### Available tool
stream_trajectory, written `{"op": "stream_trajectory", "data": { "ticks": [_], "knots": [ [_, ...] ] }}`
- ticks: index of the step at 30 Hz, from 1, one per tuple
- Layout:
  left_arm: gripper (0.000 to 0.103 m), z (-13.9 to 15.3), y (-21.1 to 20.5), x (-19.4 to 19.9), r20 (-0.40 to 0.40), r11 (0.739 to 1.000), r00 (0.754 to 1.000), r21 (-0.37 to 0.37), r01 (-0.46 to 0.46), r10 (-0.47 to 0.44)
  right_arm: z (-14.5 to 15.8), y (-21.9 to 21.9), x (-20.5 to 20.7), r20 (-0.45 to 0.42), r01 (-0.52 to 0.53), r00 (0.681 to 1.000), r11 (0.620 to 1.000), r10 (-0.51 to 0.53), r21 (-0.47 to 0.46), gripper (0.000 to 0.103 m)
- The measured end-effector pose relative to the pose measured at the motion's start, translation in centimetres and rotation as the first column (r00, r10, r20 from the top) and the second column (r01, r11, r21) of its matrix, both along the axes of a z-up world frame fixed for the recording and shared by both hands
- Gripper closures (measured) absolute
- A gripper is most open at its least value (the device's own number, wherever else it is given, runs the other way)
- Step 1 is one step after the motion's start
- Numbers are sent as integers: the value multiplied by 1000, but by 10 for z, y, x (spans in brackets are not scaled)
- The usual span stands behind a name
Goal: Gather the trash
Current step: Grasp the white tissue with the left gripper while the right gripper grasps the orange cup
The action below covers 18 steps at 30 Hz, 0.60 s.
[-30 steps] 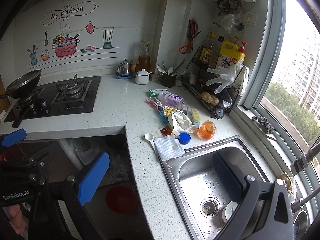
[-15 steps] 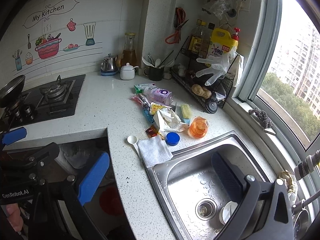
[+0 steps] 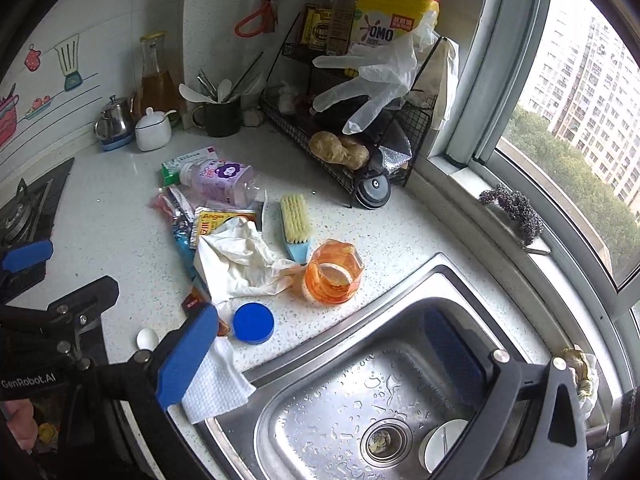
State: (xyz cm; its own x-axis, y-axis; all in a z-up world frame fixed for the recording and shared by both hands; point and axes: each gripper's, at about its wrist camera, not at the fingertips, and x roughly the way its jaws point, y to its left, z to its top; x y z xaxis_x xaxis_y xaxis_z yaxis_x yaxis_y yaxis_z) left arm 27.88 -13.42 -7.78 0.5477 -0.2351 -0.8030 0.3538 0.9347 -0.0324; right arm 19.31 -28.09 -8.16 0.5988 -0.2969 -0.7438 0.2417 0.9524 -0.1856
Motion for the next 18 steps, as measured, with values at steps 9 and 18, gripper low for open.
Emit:
{"op": "stream_trajectory", "data": {
  "ticks": [9,18],
  "knots": [
    [1,-58,-44,82,-96,998,994,46,53,-48,-55,-42,65,-134,51,990,996,-41,73,2],
    [1,-84,-73,114,-131,990,985,78,121,-110,-90,-67,90,-205,84,977,986,-54,141,7]
  ]
}}
